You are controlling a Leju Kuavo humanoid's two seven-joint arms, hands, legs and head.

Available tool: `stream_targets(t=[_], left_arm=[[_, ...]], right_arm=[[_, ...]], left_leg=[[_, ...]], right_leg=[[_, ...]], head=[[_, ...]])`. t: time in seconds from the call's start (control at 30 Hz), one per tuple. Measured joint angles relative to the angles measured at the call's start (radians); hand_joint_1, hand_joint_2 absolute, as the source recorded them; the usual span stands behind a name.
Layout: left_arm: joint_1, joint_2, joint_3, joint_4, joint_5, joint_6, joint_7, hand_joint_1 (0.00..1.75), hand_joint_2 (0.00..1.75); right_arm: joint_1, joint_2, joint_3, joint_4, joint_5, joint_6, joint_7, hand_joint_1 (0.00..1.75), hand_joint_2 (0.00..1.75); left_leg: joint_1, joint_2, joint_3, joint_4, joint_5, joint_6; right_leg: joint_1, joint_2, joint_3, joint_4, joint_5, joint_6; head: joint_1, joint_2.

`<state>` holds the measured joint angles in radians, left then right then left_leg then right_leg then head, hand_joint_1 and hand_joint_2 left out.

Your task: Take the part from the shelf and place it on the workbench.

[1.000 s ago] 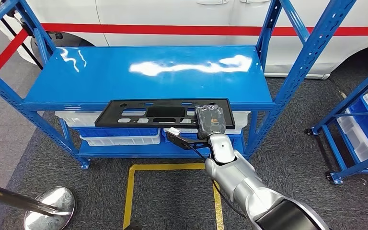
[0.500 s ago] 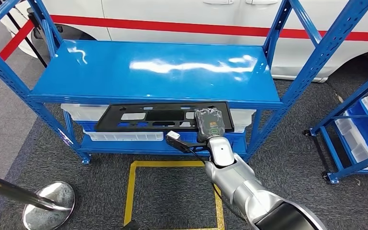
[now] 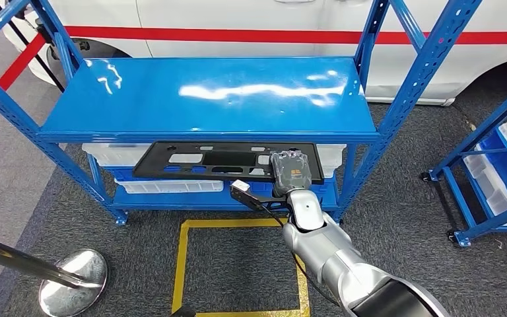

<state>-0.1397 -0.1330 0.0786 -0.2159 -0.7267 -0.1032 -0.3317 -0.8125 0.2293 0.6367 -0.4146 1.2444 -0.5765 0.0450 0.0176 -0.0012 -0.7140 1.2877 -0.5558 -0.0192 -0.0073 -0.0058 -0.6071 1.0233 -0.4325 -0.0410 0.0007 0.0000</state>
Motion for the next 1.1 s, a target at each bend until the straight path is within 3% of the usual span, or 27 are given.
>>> stream_targets(t=[0.07,0.13,0.27,0.33,0.43,0.47,0.5,0.53,0.6,0.67,0.77,0.8,0.83,0.9,0.97,1.0,1.03,1.1], left_arm=[[-0.001,0.002,0.000,0.000,0.000,0.000,0.000,0.00,1.75],[-0.003,0.002,0.000,0.000,0.000,0.000,0.000,0.00,1.75],[-0.002,0.003,0.000,0.000,0.000,0.001,0.001,0.00,1.75],[-0.003,0.003,0.000,0.000,0.000,0.001,0.001,0.00,1.75],[-0.003,0.004,0.000,0.000,0.000,0.001,0.001,0.00,1.75],[-0.003,0.004,0.000,0.000,0.000,0.001,0.001,0.00,1.75],[-0.002,0.004,0.000,0.000,0.000,0.001,0.001,0.00,1.75],[-0.002,0.003,0.000,0.000,0.000,0.001,0.001,0.00,1.75],[-0.002,0.003,0.000,0.000,0.000,0.001,0.001,0.00,1.75],[-0.003,0.003,0.000,0.000,0.000,0.001,0.001,0.00,1.75],[-0.003,0.004,0.000,0.000,0.000,0.001,0.001,0.00,1.75],[-0.003,0.005,0.000,0.000,0.001,0.001,0.001,0.00,1.75],[-0.002,0.006,0.000,0.000,0.001,0.001,0.001,0.00,1.75],[-0.003,0.008,0.000,0.000,0.001,0.001,0.002,0.00,1.75],[-0.002,0.008,0.000,0.000,0.002,0.000,0.002,0.00,1.75],[-0.002,0.009,0.000,0.000,0.002,0.000,0.002,0.00,1.75],[-0.002,0.009,0.000,0.000,0.002,0.000,0.002,0.00,1.75],[-0.005,0.011,0.000,0.000,0.002,0.000,0.002,0.00,1.75]], right_arm=[[0.001,0.000,0.000,0.000,0.000,0.000,0.000,1.75,1.75],[0.000,0.000,0.000,0.000,0.000,-0.002,0.000,1.75,1.75],[0.001,0.000,-0.001,0.000,-0.001,-0.003,-0.001,1.75,1.75],[0.001,-0.001,-0.002,0.000,-0.002,-0.003,-0.004,1.75,1.75],[0.004,-0.003,-0.004,0.000,-0.004,-0.003,-0.010,1.75,1.75],[0.006,-0.003,-0.005,0.000,-0.004,-0.003,-0.011,1.75,1.75],[0.008,-0.004,-0.005,0.000,-0.004,-0.003,-0.012,1.75,1.75],[0.009,-0.005,-0.006,0.000,-0.004,-0.003,-0.012,1.75,1.75],[0.008,-0.006,-0.006,0.000,-0.004,-0.003,-0.012,1.75,1.75],[0.006,-0.006,-0.006,0.000,-0.004,-0.003,-0.012,1.75,1.75],[0.005,-0.006,-0.006,0.000,-0.004,-0.004,-0.013,1.75,1.75],[0.005,-0.006,-0.006,0.000,-0.004,-0.004,-0.013,1.75,1.75],[0.005,-0.006,-0.006,0.000,-0.004,-0.004,-0.013,1.75,1.75],[0.004,-0.005,-0.006,0.000,-0.004,-0.004,-0.013,1.75,1.75],[0.005,-0.005,-0.006,0.000,-0.005,-0.005,-0.014,1.75,1.75],[0.007,-0.005,-0.006,0.000,-0.005,-0.005,-0.014,1.75,1.75],[0.008,-0.005,-0.006,0.000,-0.005,-0.005,-0.014,1.75,1.75],[0.008,-0.005,-0.006,0.000,-0.006,-0.005,-0.014,1.75,1.75]], left_leg=[[0.003,0.000,0.066,-0.119,0.058,0.001],[0.001,0.000,0.123,-0.230,0.091,0.006],[-0.002,-0.002,0.128,-0.261,0.104,0.029],[0.002,0.001,0.122,-0.268,0.116,0.045],[0.000,0.003,0.105,-0.269,0.129,0.054],[0.000,0.003,0.099,-0.268,0.133,0.054],[-0.001,0.003,0.094,-0.267,0.137,0.054],[-0.001,0.002,0.090,-0.266,0.140,0.052],[-0.003,0.001,0.085,-0.265,0.146,0.047],[-0.005,0.001,0.080,-0.263,0.152,0.037],[-0.005,0.001,0.073,-0.263,0.162,0.020],[-0.006,0.001,0.067,-0.253,0.152,0.015],[-0.006,0.000,0.055,-0.226,0.127,0.010],[-0.005,0.000,0.015,-0.119,0.048,0.001],[-0.004,0.000,-0.014,-0.010,-0.012,-0.006],[-0.003,0.000,-0.007,0.004,-0.018,-0.008],[-0.003,0.000,0.020,-0.022,-0.006,-0.008],[-0.002,0.000,0.109,-0.155,0.033,-0.005]], right_leg=[[0.000,0.001,-0.004,0.008,-0.001,0.003],[0.003,0.002,-0.011,0.017,-0.001,0.012],[0.004,0.004,-0.023,0.021,0.004,0.037],[0.002,0.005,-0.043,0.070,-0.039,0.046],[0.000,0.006,-0.112,0.253,-0.146,0.054],[0.000,0.006,-0.122,0.289,-0.158,0.055],[0.000,0.006,-0.115,0.291,-0.153,0.054],[0.001,0.006,-0.087,0.251,-0.130,0.051],[0.003,0.006,-0.001,0.108,-0.077,0.040],[0.009,0.006,0.045,0.019,-0.053,0.030],[0.010,0.004,0.040,0.007,-0.039,0.019],[0.007,0.003,0.037,0.001,-0.030,0.013],[0.004,0.001,0.033,-0.004,-0.021,0.006],[0.002,0.000,0.017,-0.008,-0.005,-0.003],[0.003,-0.001,-0.005,-0.002,0.007,-0.003],[0.003,-0.001,-0.016,0.002,0.012,-0.002],[0.003,-0.001,-0.027,0.007,0.017,0.000],[0.002,0.000,-0.044,0.018,0.025,0.006]], head=[[0.000,0.000],[0.000,0.000],[0.000,0.000],[0.001,0.000],[0.001,0.000],[0.001,0.000],[0.001,0.000],[0.001,0.000],[0.001,0.000],[0.001,0.000],[0.001,0.000],[0.000,0.000],[-0.001,0.000],[-0.004,0.000],[-0.004,0.000],[-0.004,0.000],[-0.004,0.000],[-0.004,0.000]])
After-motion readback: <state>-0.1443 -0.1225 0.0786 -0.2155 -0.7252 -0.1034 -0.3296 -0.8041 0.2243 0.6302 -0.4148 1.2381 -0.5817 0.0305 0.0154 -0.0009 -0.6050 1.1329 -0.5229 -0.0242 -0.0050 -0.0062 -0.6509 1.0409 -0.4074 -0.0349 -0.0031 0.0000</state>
